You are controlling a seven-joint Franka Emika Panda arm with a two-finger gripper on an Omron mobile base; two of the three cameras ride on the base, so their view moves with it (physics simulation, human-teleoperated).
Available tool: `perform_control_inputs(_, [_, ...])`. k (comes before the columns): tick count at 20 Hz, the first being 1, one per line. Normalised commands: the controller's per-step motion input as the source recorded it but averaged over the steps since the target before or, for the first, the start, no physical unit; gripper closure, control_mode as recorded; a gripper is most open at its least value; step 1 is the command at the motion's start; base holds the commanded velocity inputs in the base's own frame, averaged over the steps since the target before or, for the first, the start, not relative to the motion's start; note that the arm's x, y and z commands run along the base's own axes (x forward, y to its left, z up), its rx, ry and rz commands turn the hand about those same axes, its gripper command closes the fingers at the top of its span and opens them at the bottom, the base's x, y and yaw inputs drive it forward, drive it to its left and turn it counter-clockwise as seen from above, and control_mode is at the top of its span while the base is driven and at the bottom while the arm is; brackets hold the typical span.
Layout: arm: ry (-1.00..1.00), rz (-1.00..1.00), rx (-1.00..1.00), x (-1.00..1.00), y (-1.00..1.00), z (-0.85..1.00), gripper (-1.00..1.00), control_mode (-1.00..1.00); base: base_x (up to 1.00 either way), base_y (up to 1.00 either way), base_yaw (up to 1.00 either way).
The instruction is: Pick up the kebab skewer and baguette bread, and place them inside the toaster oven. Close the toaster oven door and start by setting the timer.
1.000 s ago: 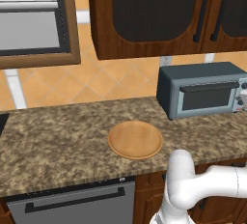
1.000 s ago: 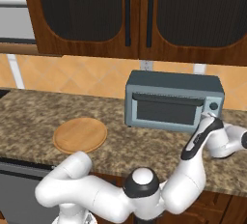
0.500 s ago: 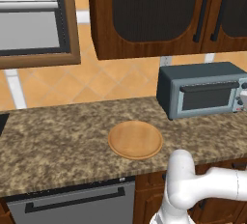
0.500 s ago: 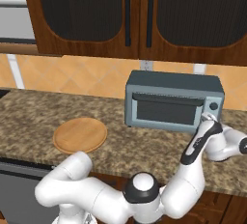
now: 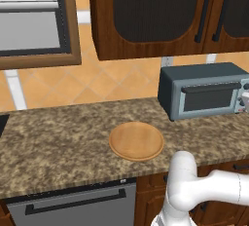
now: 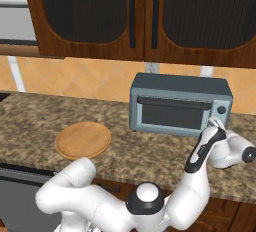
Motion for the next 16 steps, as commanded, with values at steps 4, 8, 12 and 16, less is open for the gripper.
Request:
perform_control_inputs(4, [-0.07,-0.03,0.05,0.0,-0.29,0.01,-1.0,-1.0,0.0,0.0,0.0])
perform_control_inputs(8, [-0.02,-0.02,0.06,0.03,-0.3,0.0,-1.0,-1.0,0.0,0.0,0.0])
perform_control_inputs(12, [-0.05,0.0,0.07,0.0,-0.27,0.06,-1.0,-1.0,0.0,0.0,0.0])
perform_control_inputs(16, [-0.08,0.0,0.07,0.0,-0.28,0.12,-1.0,-1.0,0.0,0.0,0.0])
